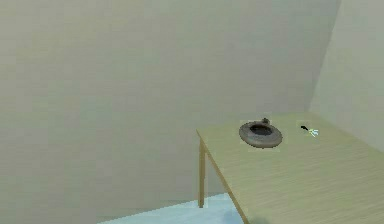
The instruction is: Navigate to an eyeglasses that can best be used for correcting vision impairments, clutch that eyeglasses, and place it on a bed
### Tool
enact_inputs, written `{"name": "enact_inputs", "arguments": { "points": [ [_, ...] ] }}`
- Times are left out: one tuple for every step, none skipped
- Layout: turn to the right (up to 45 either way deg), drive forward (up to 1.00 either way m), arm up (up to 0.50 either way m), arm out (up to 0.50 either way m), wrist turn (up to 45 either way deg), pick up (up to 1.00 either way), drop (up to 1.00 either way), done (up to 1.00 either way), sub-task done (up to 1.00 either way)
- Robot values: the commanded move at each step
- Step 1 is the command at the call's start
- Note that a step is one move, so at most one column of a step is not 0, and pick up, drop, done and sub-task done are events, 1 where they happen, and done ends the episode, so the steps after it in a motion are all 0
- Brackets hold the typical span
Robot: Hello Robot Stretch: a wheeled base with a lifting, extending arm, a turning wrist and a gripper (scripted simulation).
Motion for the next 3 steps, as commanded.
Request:
{"name": "enact_inputs", "arguments": {
  "points": [
    [0.0, 0.0, 0.24, 0.0, 0.0, 0.0, 0.0, 0.0, 0.0],
    [0.0, 0.0, 0.0, 0.0, -45.0, 0.0, 0.0, 0.0, 0.0],
    [0.0, 0.0, 0.0, 0.0, -45.0, 0.0, 0.0, 0.0, 0.0]
  ]
}}
